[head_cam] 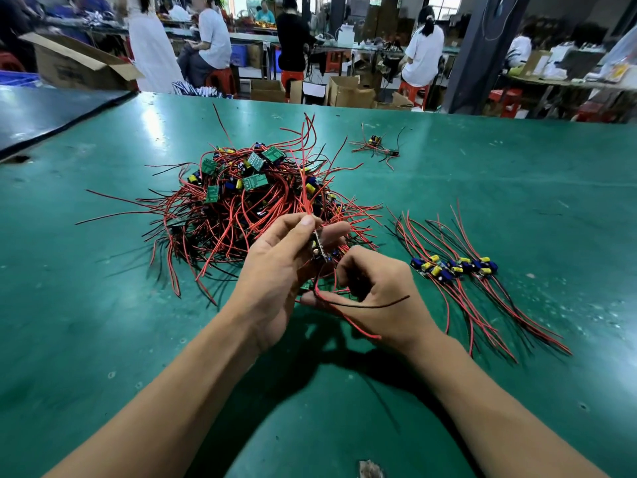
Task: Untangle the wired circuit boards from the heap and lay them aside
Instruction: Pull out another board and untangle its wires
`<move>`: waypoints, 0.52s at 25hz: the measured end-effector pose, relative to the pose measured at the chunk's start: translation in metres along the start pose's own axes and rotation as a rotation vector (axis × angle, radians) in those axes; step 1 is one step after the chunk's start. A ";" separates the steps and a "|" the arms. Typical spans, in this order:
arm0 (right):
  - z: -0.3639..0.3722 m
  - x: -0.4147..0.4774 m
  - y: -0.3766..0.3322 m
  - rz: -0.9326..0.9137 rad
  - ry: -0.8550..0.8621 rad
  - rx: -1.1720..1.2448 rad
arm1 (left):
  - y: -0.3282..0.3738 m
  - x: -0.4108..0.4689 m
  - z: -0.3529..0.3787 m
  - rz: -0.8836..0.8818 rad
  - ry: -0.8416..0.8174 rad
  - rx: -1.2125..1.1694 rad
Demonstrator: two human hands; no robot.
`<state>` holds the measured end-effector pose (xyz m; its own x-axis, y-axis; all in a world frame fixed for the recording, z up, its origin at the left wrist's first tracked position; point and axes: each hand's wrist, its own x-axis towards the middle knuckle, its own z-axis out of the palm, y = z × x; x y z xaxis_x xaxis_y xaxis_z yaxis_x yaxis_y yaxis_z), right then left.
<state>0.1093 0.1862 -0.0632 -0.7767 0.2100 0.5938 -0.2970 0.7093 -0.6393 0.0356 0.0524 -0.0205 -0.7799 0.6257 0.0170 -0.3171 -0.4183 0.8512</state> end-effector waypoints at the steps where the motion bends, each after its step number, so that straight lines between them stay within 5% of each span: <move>1: -0.001 0.000 -0.002 -0.004 0.035 0.004 | -0.001 0.001 0.000 -0.005 0.006 -0.013; 6: 0.000 0.000 -0.016 0.025 0.109 0.386 | -0.002 0.005 -0.003 0.009 -0.033 -0.080; 10: -0.005 0.010 -0.028 0.289 0.205 0.741 | -0.003 0.006 -0.009 -0.020 -0.123 -0.124; 13: -0.018 0.018 -0.029 0.536 0.084 1.061 | -0.006 0.006 -0.011 -0.073 -0.194 -0.133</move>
<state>0.1135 0.1819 -0.0251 -0.9148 0.3814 0.1330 -0.2877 -0.3843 -0.8772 0.0265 0.0515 -0.0314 -0.6383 0.7666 0.0691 -0.4473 -0.4425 0.7773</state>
